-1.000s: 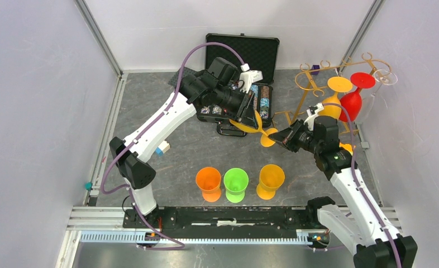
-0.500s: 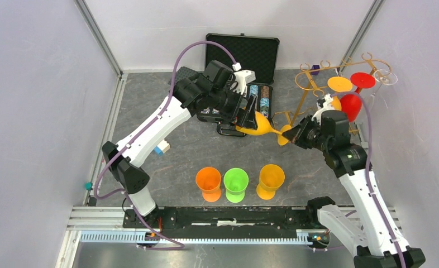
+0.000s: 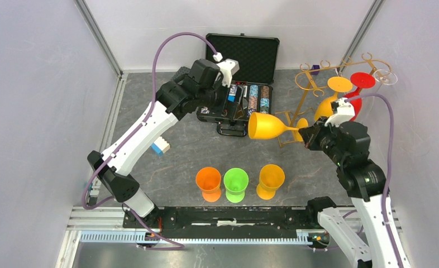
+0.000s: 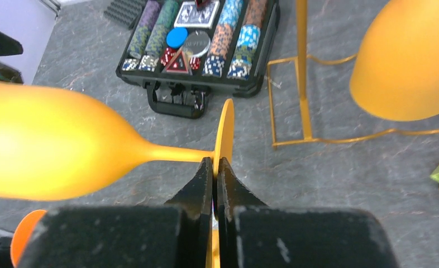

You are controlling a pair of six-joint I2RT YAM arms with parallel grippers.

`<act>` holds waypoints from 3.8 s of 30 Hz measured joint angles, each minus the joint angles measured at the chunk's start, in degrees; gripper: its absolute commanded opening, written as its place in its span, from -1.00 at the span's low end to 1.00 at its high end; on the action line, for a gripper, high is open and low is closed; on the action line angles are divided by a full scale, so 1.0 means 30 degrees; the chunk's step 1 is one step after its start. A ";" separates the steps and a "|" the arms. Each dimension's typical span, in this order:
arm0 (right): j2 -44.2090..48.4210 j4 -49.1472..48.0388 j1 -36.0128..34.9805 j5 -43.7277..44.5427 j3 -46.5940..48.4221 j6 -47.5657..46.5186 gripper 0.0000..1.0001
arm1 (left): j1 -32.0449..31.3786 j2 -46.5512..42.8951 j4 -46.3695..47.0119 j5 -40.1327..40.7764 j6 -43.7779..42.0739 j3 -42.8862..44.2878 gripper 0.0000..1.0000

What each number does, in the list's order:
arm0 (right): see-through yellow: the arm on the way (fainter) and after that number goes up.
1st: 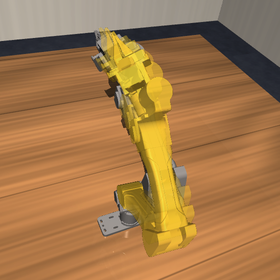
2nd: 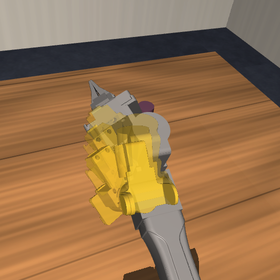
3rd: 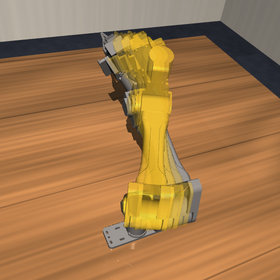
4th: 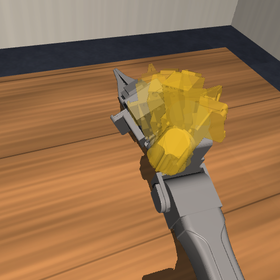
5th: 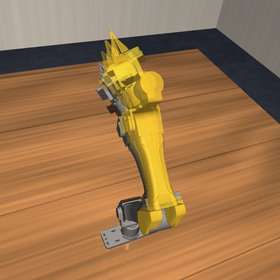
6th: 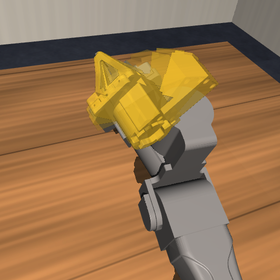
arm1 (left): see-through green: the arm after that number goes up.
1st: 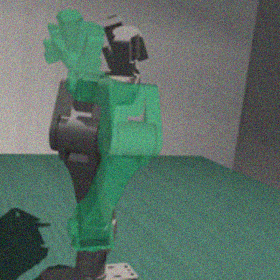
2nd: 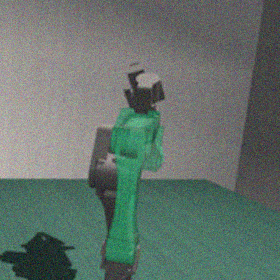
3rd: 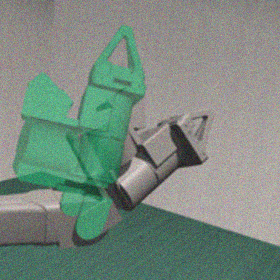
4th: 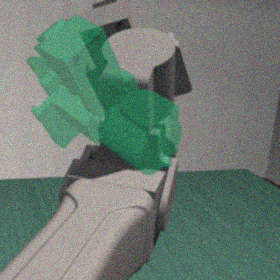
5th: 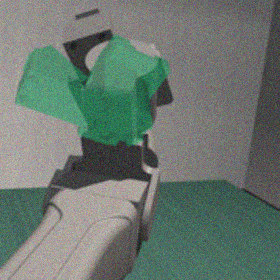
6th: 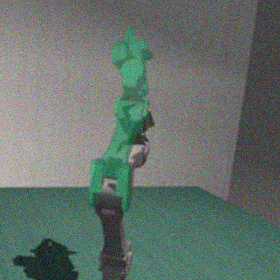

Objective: Place the wine glass upside down on the wine glass rack

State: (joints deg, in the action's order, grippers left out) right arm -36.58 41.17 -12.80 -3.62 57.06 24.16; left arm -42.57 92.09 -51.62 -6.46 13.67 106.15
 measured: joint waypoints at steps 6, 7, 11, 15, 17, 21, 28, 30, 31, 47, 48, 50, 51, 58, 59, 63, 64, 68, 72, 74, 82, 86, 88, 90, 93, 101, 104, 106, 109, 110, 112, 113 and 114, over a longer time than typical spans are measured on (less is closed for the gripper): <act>0.1457 -0.0605 0.0000 0.0029 0.0000 -0.2200 -1.00 | 0.0918 0.0000 0.0306 0.0423 0.0226 -0.0087 1.00; 0.1603 -0.0801 0.0007 -0.0219 -0.0022 -0.2667 -1.00 | 0.1158 0.0000 0.0372 0.0372 0.0284 -0.0095 1.00; 0.1778 -0.1705 0.0015 -0.1872 -0.0233 -0.3883 -1.00 | 0.1931 0.0000 0.0656 -0.0262 0.0612 -0.0197 1.00; 0.0860 -0.2331 0.0015 -0.4160 -0.0240 -0.4707 -1.00 | 0.2958 -0.0015 0.1282 -0.1559 0.1188 -0.0656 1.00; 0.0015 -0.2674 0.0015 -0.5275 -0.0240 -0.5042 -1.00 | 0.3679 -0.0051 0.1851 -0.2637 0.1654 -0.1311 1.00; -0.1341 -0.3388 0.0015 -0.6594 -0.0168 -0.5676 -1.00 | 0.5268 -0.0255 0.3147 -0.5093 0.3162 -0.2965 1.00; -0.4568 -0.4116 0.0015 -0.8320 0.2098 -0.7817 -1.00 | 0.6717 -0.0270 0.4998 -0.9041 0.5289 -0.4444 1.00; -0.5442 -0.4852 0.0015 -0.8641 0.2783 -0.8306 -1.00 | 0.6652 -0.0270 0.5319 -0.9785 0.5486 -0.4437 1.00; -0.5821 -0.5187 0.0015 -0.8743 0.3089 -0.8546 -1.00 | 0.6645 -0.0270 0.5348 -0.9989 0.5523 -0.4437 1.00; -0.9377 -0.8488 -0.4925 -0.6127 0.5697 -1.4797 -1.00 | 0.7038 -0.0291 0.3512 -0.8612 0.5435 -0.3235 1.00; -0.9588 -0.8313 -0.5617 -0.5362 0.5901 -1.5555 -1.00 | 0.7038 -0.0306 0.3461 -0.8459 0.5428 -0.3184 1.00; -1.0025 -0.7839 -0.7482 -0.3315 0.6258 -1.7340 -1.00 | 0.7045 -0.0328 0.3351 -0.8298 0.5413 -0.3147 1.00; -1.0185 -0.7730 -0.8123 -0.2324 0.6288 -1.7988 -1.00 | 0.7067 -0.0335 0.3315 -0.8269 0.5413 -0.3147 1.00; -1.0754 -0.7883 -1.3391 0.5982 0.5719 -2.3591 -1.00 | 0.7191 -0.0364 0.3242 -0.8247 0.5428 -0.3147 1.00; -1.0724 -0.8320 -1.4120 0.7184 0.5282 -2.4538 -1.00 | 0.7227 -0.0379 0.3308 -0.8386 0.5450 -0.3184 1.00; -1.0608 -1.0112 -1.5912 1.0703 0.3089 -2.7598 -1.00 | 0.7446 -0.0641 0.4138 -0.9282 0.5901 -0.4146 1.00; -1.0601 -1.0404 -1.6181 1.1329 0.2594 -2.8188 -1.00 | 0.7504 -0.0685 0.4371 -0.9566 0.6113 -0.4415 1.00; -1.0593 -1.1999 -1.7267 1.3894 0.0430 -3.0563 -1.00 | 0.7730 -0.0794 0.6164 -1.1191 0.7439 -0.5909 0.98; -1.0579 -1.3617 -1.7923 1.5395 -0.0736 -3.2101 -1.00 | 0.7803 -0.0801 0.8845 -1.3100 0.9311 -0.7461 0.89; -1.0579 -1.4673 -1.8229 1.6036 -0.1056 -3.2866 -1.00 | 0.7810 -0.0801 1.0433 -1.4003 1.0367 -0.8306 0.86; -1.0593 -1.8170 -1.8957 1.7274 -0.2739 -3.5561 -1.00 | 0.7475 -0.0809 1.4455 -1.6313 1.3172 -0.9763 0.72; -1.0622 -1.8739 -1.8986 1.7442 -0.2739 -3.6079 -1.00 | 0.6914 -0.0860 1.5329 -1.6961 1.3449 -0.9763 0.49; -1.0659 -1.9023 -1.8994 1.7464 -0.2739 -3.6217 -1.00 | 0.6586 -0.0860 1.5526 -1.7216 1.3522 -0.9763 0.34; -1.0746 -1.9220 -1.8994 1.7464 -0.2739 -3.6377 -1.00 | 0.6331 -0.0860 1.5642 -1.7529 1.3624 -0.9763 0.21; -1.0936 -1.9394 -1.9030 1.7464 -0.2739 -3.6501 -1.00 | 0.6011 -0.0838 1.5824 -1.7937 1.3719 -0.9763 -0.02; -1.1220 -1.9438 -1.9205 1.7595 -0.2739 -3.6581 -1.00 | 0.5340 -0.0153 1.5832 -1.8608 1.3967 -0.9639 -0.91; -1.1264 -1.9256 -1.9241 1.7748 -0.2739 -3.6501 -0.99 | 0.5246 -0.0029 1.5970 -1.8906 1.4076 -0.9522 -0.95; -1.1264 -1.9285 -1.9241 1.7777 -0.2739 -3.6465 -0.82 | 0.5246 -0.0022 1.5970 -1.8914 1.4105 -0.9471 -0.96; -1.1264 -1.9249 -1.9351 1.7930 -0.2739 -3.6195 -0.23 | 0.5224 -0.0022 1.5963 -1.8928 1.4098 -0.9464 -0.96; -1.1264 -1.9169 -1.9373 1.7974 -0.2739 -3.6028 -0.08 | 0.5187 -0.0022 1.5970 -1.8899 1.4069 -0.9449 -0.96; -1.1264 -1.8906 -1.9431 1.8112 -0.2696 -3.5481 0.21 | 0.5158 -0.0022 1.5854 -1.8848 1.4025 -0.9435 -0.96; -1.1271 -1.8527 -1.9453 1.8192 -0.2572 -3.5102 0.34 | 0.5158 -0.0022 1.5752 -1.8812 1.3937 -0.9435 -0.96; -1.1300 -1.8214 -1.9467 1.8251 -0.2426 -3.4607 0.45 | 0.5158 -0.0022 1.5569 -1.8731 1.3770 -0.9398 -0.96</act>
State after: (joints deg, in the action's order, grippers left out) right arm -70.48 -13.47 -71.20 51.13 49.78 -79.66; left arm -27.09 92.03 -4.91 -62.65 54.98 77.95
